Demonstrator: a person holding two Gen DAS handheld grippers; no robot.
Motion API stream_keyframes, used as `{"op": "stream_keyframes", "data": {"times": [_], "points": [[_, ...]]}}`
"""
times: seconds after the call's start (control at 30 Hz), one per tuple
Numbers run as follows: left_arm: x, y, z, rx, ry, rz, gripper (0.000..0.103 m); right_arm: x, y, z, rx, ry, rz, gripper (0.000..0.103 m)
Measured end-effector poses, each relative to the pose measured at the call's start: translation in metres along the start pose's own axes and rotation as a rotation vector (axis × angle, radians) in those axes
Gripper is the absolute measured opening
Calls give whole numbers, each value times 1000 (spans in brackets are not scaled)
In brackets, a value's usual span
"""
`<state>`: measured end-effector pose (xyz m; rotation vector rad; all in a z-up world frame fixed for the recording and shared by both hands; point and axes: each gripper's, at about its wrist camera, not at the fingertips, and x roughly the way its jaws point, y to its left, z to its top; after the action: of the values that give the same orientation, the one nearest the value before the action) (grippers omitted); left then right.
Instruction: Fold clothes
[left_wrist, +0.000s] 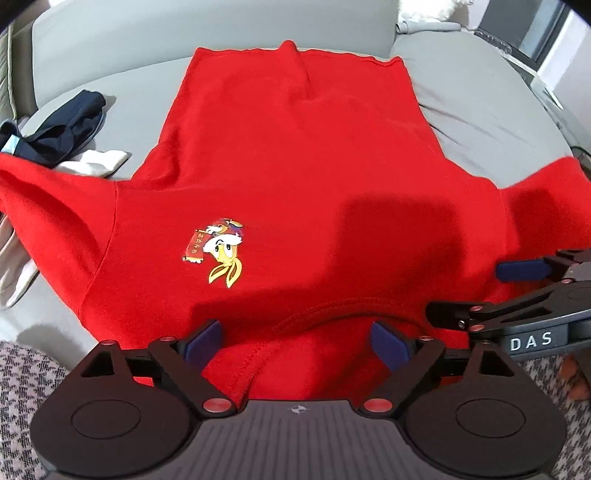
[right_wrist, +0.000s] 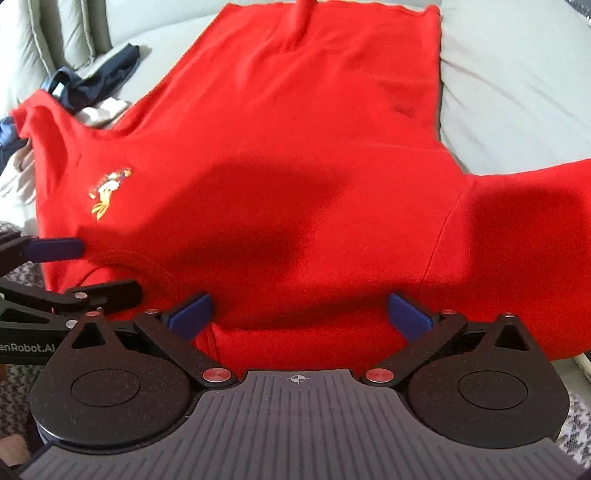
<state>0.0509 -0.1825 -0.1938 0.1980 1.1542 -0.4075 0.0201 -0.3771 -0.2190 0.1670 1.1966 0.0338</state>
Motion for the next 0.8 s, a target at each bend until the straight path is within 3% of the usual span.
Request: {"op": "stream_keyframes", "data": {"times": [0.33,0.8], "points": [[-3,-4,2,-103,23,-26,90,1,-1,0,4,-11,-5,103],[-7,-18,-1,-105,43,-16,88,4,-4,2,10,-11,3,103]]}}
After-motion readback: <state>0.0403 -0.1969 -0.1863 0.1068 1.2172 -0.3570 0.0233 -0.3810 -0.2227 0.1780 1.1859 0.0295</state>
